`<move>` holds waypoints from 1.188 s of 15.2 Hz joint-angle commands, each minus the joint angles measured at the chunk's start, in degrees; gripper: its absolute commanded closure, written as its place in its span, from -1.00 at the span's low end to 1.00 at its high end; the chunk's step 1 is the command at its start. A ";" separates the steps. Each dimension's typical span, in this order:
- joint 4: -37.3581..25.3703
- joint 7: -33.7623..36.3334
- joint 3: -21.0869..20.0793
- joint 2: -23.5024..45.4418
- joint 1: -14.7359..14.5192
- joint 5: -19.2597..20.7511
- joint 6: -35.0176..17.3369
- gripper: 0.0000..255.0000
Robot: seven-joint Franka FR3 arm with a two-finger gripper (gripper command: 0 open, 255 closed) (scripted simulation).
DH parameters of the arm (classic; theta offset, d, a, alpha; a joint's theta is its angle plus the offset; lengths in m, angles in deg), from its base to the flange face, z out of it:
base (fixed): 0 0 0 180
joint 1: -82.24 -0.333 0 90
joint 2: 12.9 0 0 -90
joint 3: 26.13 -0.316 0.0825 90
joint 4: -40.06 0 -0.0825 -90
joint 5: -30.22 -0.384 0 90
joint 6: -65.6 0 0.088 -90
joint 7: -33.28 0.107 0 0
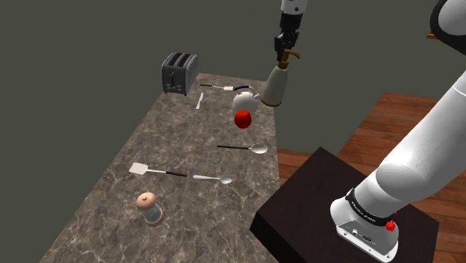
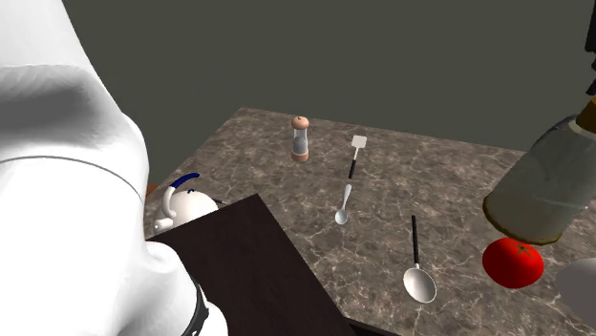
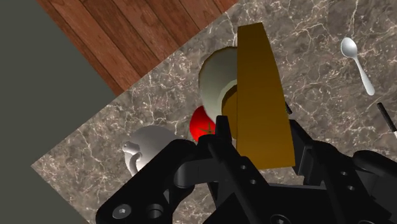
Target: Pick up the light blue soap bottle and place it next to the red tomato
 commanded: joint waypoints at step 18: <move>4.47 -3.56 1.63 5.32 2.15 -0.40 -9.98 1.00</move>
